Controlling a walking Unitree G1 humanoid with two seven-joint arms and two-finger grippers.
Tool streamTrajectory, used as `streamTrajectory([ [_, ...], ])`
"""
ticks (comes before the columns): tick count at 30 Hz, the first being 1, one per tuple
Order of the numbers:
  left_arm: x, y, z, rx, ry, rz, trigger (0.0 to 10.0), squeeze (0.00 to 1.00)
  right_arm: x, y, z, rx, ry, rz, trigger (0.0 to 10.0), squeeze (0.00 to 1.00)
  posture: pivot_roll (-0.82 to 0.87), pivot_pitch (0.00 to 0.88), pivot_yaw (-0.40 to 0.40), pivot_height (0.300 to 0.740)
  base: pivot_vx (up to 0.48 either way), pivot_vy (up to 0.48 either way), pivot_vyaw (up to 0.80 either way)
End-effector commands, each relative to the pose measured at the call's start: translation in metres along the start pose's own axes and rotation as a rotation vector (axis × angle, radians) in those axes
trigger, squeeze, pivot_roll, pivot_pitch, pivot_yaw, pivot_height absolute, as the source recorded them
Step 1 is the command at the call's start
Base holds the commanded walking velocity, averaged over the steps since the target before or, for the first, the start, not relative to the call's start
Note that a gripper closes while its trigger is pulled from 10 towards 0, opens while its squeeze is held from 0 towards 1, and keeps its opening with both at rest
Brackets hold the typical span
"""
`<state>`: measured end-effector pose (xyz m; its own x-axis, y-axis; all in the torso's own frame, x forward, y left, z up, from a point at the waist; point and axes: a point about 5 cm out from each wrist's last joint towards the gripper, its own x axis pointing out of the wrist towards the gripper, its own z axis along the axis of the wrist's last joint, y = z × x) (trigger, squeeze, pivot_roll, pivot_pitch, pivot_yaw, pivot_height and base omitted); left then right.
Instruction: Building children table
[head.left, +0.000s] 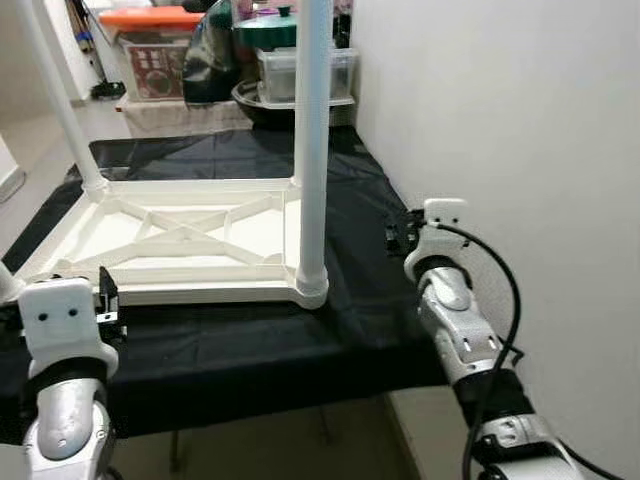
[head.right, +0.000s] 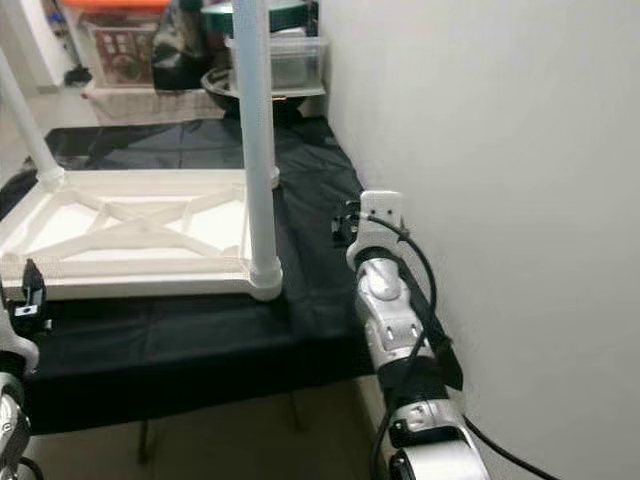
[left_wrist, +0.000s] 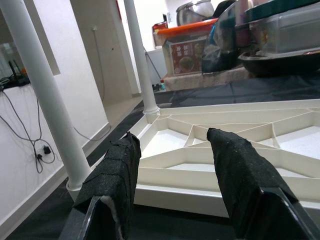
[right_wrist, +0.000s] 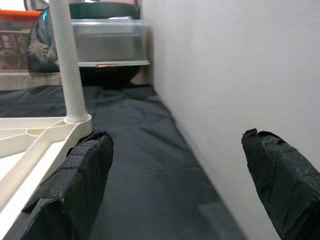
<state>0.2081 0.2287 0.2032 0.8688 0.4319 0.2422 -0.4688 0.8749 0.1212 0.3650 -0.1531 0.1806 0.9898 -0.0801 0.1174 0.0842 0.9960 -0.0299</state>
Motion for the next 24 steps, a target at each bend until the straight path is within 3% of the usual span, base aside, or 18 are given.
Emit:
streamTrajectory([
  [1, 0.001, -0.002, -0.001, 0.001, -0.001, -0.005, 10.0, 0.0, 0.0, -0.001, -0.003, -0.011, 0.005, 0.002, 10.0, 0.0, 0.02, 0.007, -0.033, 0.74, 0.0, 0.0, 0.0],
  [5, 0.0, -0.002, 0.0, -0.006, -0.002, -0.008, 10.0, 0.0, 0.001, -0.002, -0.003, -0.007, 0.003, -0.015, 10.0, 0.0, 0.02, 0.007, -0.033, 0.74, 0.0, 0.0, 0.53],
  [18, 0.002, -0.004, 0.002, -0.002, -0.012, -0.012, 10.0, 0.0, 0.004, -0.004, -0.004, 0.004, 0.021, -0.032, 10.0, 0.0, 0.02, 0.014, -0.037, 0.74, 0.0, 0.0, 0.0],
  [24, 0.002, 0.006, -0.004, 0.002, 0.01, 0.028, 10.0, 0.0, 0.008, -0.014, -0.004, -0.001, 0.025, -0.076, 10.0, 0.0, 0.02, 0.014, -0.037, 0.74, 0.104, 0.0, 0.0],
])
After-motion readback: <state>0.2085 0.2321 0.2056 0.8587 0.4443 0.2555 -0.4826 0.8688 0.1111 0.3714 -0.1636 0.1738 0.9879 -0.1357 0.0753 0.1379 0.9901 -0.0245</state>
